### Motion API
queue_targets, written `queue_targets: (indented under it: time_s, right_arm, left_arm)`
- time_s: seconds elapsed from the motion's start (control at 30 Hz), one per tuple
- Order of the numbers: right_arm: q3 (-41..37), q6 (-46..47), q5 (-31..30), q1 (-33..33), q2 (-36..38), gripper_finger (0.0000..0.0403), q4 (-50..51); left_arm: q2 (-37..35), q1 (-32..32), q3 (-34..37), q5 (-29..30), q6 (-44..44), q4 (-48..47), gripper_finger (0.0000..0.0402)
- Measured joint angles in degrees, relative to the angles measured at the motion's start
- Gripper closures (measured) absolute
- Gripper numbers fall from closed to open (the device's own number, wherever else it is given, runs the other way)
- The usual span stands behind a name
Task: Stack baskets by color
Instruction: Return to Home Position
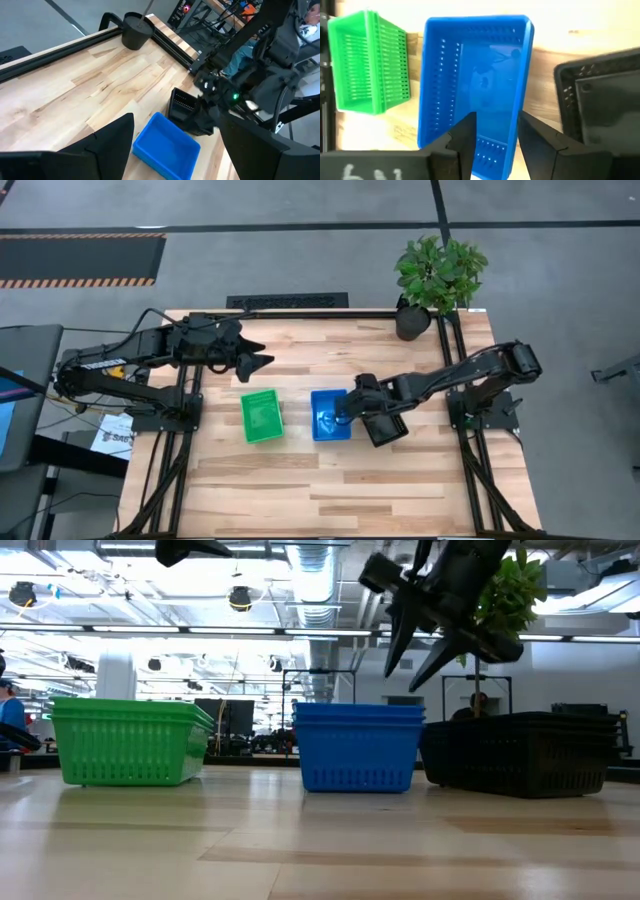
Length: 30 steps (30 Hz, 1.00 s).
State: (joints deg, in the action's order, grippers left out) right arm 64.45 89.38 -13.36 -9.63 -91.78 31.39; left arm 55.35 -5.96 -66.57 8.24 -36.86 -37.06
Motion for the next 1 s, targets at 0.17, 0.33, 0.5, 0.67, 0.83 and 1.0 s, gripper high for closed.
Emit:
queue_targets:
  time_s: [0.17, 0.33, 0.5, 0.67, 0.83, 1.0]
  right_arm:
    - [-0.02, -3.82, -0.93, 0.72, 4.68, 0.0247, 1.08]
    - [-0.02, -9.4, -1.85, 2.51, 12.08, 0.0255, 0.88]
    - [-0.02, -13.31, -1.99, 5.75, 20.51, 0.0261, 0.22]
    - [-0.02, -20.2, -1.9, 8.2, 28.94, 0.0259, -4.22]
    - [-0.02, -35.43, -1.51, 9.67, 37.7, 0.0255, -3.62]
    - [-0.02, -46.07, -1.64, 10.65, 45.87, 0.0257, -0.24]
  left_arm:
    - [-0.74, -0.02, 0.0, -1.5, 0.09, 0.17, 0.0123]
    - [-2.94, -0.02, -0.09, -1.54, 0.17, 0.98, 0.0123]
    - [-5.71, 0.0, -1.01, -0.22, 0.19, 0.96, 0.0123]
    - [-7.9, -0.02, -2.73, 3.46, 0.22, 1.11, 0.0123]
    - [-8.86, -0.02, -5.04, 6.68, 1.11, 2.06, 0.0123]
    - [-9.28, -0.02, -5.62, 5.2, -2.82, 1.79, 0.0123]
